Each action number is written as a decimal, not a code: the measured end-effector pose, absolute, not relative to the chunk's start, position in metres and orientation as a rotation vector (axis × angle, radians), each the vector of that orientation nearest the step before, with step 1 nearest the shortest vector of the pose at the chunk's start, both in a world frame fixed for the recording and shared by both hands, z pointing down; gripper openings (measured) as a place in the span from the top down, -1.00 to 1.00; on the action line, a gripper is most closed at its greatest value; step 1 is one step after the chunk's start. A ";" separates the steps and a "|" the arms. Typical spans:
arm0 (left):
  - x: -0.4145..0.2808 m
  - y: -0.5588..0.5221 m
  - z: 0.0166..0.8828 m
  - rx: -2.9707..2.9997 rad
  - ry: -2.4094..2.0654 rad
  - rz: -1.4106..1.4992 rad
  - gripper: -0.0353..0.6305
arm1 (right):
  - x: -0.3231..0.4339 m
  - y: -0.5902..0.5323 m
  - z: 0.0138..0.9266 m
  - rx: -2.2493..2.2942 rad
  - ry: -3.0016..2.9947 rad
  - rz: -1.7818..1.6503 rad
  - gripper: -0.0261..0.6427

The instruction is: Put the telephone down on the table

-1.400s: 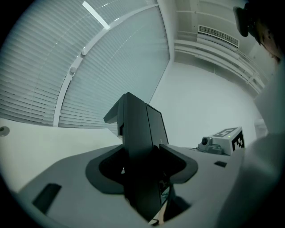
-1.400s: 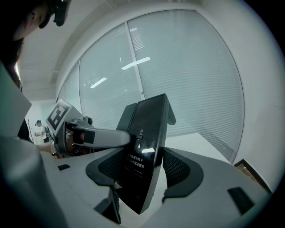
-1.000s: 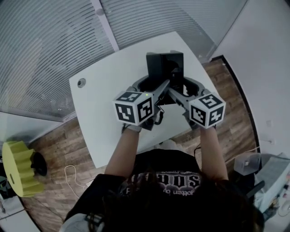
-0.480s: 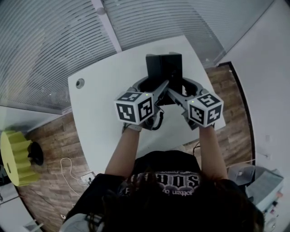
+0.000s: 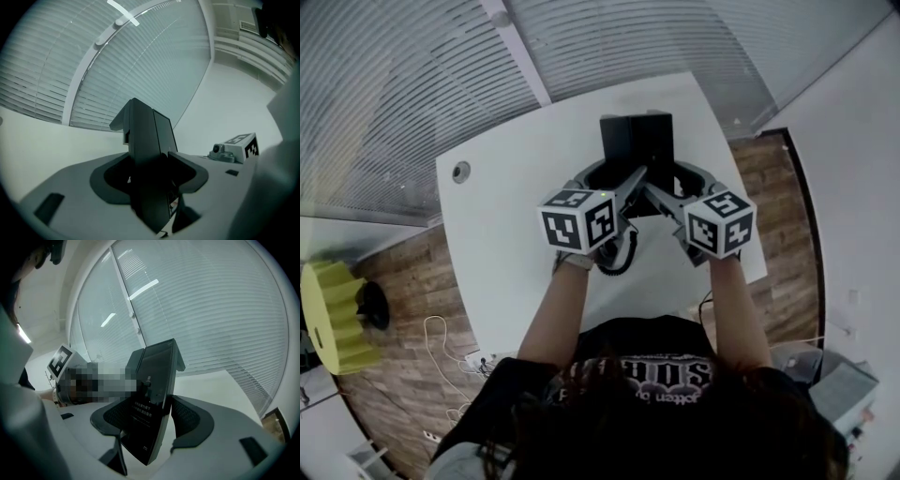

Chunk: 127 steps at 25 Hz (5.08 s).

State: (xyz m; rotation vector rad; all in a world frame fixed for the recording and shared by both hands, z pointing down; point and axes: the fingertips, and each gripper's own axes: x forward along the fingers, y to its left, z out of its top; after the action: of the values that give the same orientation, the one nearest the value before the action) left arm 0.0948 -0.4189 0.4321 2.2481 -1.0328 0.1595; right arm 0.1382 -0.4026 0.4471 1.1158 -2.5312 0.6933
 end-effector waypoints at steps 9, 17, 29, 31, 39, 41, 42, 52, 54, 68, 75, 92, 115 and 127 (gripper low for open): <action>0.094 -0.438 0.464 2.181 -1.038 0.172 0.18 | 0.139 -0.422 0.478 1.069 -2.494 0.748 0.08; 0.090 -0.451 0.488 2.130 -1.050 0.188 0.18 | 0.135 -0.435 0.502 1.029 -2.468 0.794 0.08; 0.089 -0.458 0.516 2.066 -1.067 0.211 0.18 | 0.135 -0.443 0.530 0.981 -2.435 0.834 0.08; 0.089 -0.458 0.519 2.059 -1.069 0.213 0.18 | 0.134 -0.443 0.532 0.977 -2.431 0.836 0.08; 0.088 -0.459 0.529 2.033 -1.071 0.219 0.18 | 0.133 -0.443 0.542 0.964 -2.418 0.855 0.08; 0.088 -0.460 0.530 2.027 -1.072 0.215 0.18 | 0.133 -0.444 0.543 0.963 -2.418 0.857 0.08; 0.087 -0.460 0.531 2.024 -1.073 0.212 0.18 | 0.132 -0.444 0.543 0.963 -2.418 0.859 0.08; 0.087 -0.462 0.533 2.018 -1.077 0.200 0.17 | 0.132 -0.445 0.544 0.962 -2.435 0.872 0.08; 0.087 -0.462 0.534 2.018 -1.075 0.200 0.17 | 0.132 -0.446 0.545 0.962 -2.438 0.871 0.08; 0.080 -0.459 0.530 2.084 -1.112 0.306 0.15 | 0.132 -0.445 0.545 0.999 -2.398 0.820 0.08; 0.068 -0.451 0.515 2.115 -1.162 0.306 0.15 | 0.135 -0.441 0.530 1.046 -2.402 0.794 0.08; 0.077 -0.419 0.448 2.327 -1.226 0.330 0.49 | 0.130 -0.419 0.449 1.250 -2.522 0.612 0.53; 0.069 -0.395 0.414 2.413 -1.294 0.347 0.88 | 0.136 -0.390 0.408 1.430 -2.512 0.443 0.83; 0.067 -0.394 0.413 2.416 -1.299 0.340 0.88 | 0.134 -0.388 0.401 1.439 -2.522 0.407 0.84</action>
State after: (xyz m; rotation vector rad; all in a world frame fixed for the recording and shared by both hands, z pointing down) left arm 0.0669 -0.3940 0.4126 2.4156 -1.2987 0.3401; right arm 0.1342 -0.3883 0.4008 1.4391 -2.5220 0.4072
